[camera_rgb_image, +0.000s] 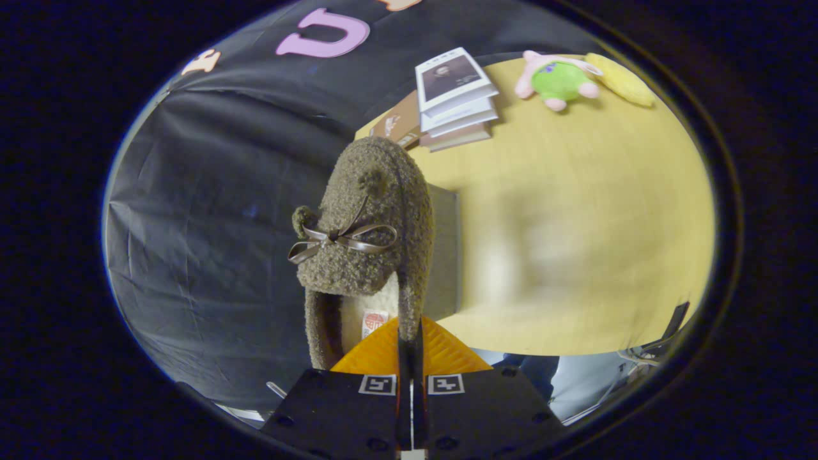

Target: Open the storage box then place both shoes into the box .Put the left shoe in first, then the right shoe, with the right side of both shoes facing outward in a uniform manner.

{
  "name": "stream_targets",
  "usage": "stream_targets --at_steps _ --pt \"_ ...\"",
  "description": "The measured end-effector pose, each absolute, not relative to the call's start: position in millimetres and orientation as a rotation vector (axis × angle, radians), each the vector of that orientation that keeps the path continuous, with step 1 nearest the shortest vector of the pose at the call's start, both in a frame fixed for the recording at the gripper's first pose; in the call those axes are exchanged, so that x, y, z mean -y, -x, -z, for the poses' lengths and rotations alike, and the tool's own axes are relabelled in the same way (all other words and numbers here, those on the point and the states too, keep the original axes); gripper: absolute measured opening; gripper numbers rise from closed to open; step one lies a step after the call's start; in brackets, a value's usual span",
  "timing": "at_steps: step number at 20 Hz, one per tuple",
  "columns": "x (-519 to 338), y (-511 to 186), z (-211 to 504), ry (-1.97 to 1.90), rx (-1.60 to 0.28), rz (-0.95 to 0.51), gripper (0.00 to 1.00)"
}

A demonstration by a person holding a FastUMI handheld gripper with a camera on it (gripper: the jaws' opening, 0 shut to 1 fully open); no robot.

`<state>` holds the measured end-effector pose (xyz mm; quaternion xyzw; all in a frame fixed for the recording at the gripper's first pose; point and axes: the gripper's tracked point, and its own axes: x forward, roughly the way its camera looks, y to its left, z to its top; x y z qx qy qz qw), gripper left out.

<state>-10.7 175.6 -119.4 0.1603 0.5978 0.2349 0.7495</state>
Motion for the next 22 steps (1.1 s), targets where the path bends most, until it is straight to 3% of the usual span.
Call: stream_targets --at_steps 9,22 --pt "-271 0 165 -0.272 -1.356 -0.509 0.04" --pt "-274 -22 244 -0.053 -1.308 -0.332 0.05"
